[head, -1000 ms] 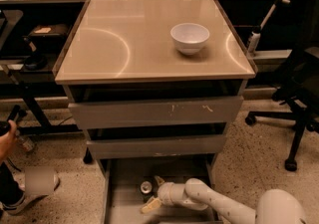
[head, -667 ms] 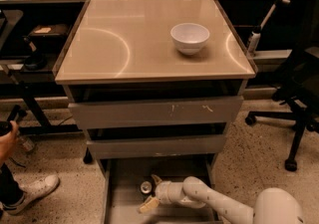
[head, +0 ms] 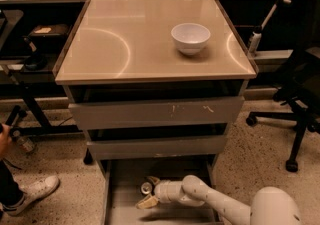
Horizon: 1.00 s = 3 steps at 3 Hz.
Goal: Pick green can from bottom drawer and place on counter
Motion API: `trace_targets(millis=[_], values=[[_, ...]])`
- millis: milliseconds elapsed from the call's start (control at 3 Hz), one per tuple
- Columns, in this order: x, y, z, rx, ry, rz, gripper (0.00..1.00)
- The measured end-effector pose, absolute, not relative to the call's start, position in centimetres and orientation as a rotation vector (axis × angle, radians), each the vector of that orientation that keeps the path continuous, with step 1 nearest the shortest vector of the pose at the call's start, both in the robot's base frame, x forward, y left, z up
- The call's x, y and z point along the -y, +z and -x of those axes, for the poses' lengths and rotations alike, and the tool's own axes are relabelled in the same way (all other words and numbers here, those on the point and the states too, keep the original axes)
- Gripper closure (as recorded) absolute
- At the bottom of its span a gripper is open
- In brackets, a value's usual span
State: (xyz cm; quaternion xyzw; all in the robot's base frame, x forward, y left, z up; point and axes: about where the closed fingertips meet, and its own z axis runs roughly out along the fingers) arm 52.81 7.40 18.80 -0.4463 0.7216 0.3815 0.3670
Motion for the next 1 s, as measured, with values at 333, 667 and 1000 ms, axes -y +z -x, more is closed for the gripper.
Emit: trace_targets(millis=[333,667,1000], values=[[-7.40,18.80,-52.81,-1.854,0.980,1.147,0.42],[-7.40,18.80,-52.80,-1.854,0.980,1.147,0.65],[-7.41,18.80,-52.80,-1.854,0.980,1.147,0.88]])
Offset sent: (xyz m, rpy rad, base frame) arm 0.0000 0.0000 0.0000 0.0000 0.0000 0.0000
